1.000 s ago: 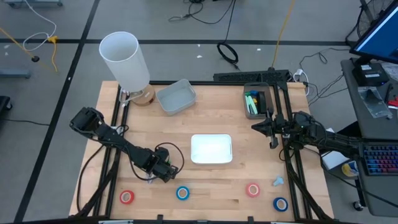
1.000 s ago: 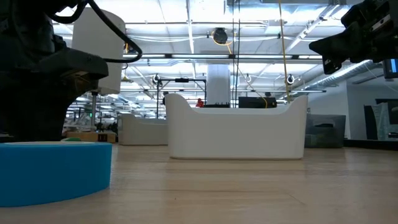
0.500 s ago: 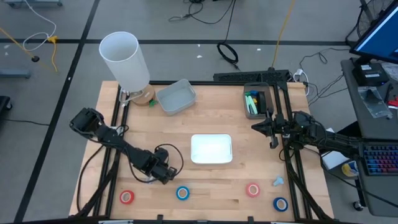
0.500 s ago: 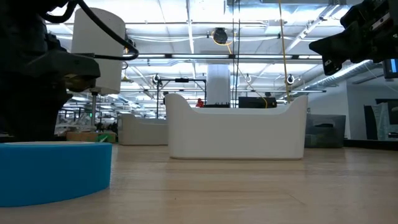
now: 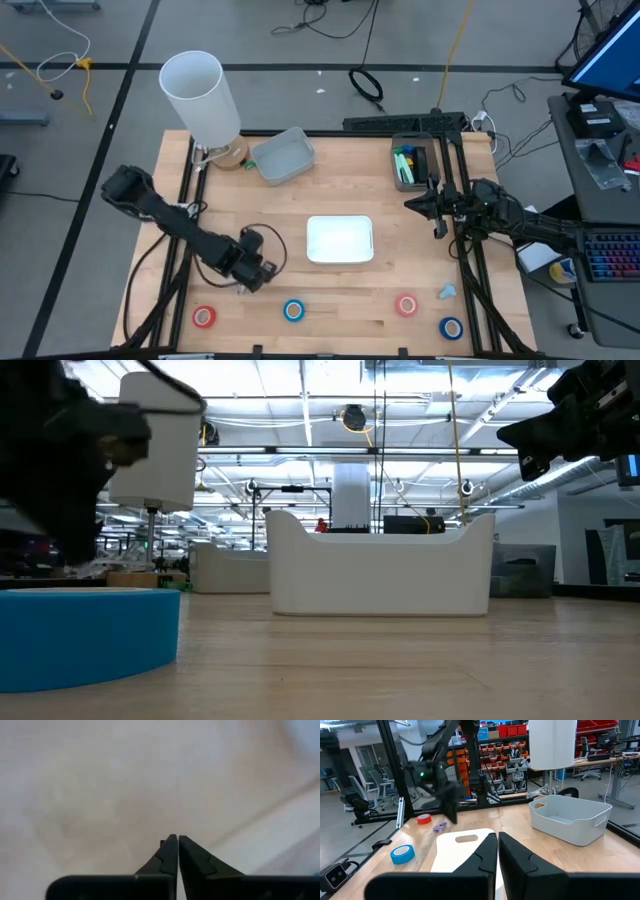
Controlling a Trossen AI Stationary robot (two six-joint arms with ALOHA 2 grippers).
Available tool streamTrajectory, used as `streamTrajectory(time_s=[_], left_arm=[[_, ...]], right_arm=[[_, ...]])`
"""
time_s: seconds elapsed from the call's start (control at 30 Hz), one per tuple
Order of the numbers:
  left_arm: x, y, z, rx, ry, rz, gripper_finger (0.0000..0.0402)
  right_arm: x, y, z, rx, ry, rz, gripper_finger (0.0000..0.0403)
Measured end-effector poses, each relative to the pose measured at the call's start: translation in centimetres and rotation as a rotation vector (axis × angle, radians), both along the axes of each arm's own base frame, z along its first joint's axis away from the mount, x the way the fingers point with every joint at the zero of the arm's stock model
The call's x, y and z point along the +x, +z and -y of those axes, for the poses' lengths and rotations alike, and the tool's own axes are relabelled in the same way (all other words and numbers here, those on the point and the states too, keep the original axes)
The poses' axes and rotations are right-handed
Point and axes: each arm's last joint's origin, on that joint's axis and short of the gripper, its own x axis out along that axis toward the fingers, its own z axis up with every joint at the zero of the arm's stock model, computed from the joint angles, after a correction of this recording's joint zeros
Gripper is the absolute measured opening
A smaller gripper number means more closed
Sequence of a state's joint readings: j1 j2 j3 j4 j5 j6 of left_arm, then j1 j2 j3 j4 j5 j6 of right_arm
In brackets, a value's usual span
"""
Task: Pick and place Stapler, Stapler remover, tape
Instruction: Put the green stapler into the black bin
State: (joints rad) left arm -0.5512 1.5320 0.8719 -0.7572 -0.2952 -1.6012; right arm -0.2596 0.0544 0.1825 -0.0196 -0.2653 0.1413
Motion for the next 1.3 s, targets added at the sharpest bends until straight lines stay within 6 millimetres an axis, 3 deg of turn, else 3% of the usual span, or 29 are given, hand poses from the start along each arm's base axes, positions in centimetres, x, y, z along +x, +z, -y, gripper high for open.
streamTrajectory(time_s=[0.23,0.4,0.57,0.77,1.0,1.17,1.3], left_arm=[[-1.1,3.6,-3.5,0.245,0.104,0.148,0.0010],[-0.6,3.7,-6.5,0.316,0.113,0.062,0.0003],[0.2,3.6,-9.5,0.379,0.089,-0.016,0.0021],[0.4,3.6,-11.5,0.409,0.053,-0.081,0.0044],[0.3,3.3,-12.8,0.426,0.073,-0.113,0.0130],[-0.3,1.4,-13.6,0.427,0.071,-0.126,0.0207],[-0.5,0.1,-14.6,0.394,0.064,-0.125,0.0241]], right_arm=[[0.0,0.0,0.0,-0.004,-0.001,0.000,0.0008],[0.0,0.0,0.0,-0.015,-0.001,0.000,0.0008],[0.0,0.0,0.0,-0.023,-0.002,0.000,0.0008],[0.0,0.0,0.0,-0.023,-0.001,0.000,0.0008],[0.0,0.0,0.0,-0.023,-0.001,0.000,0.0008],[0.0,0.0,0.0,-0.023,-0.002,0.000,0.0008],[0.0,0.0,0.0,-0.023,-0.002,0.000,0.0008]])
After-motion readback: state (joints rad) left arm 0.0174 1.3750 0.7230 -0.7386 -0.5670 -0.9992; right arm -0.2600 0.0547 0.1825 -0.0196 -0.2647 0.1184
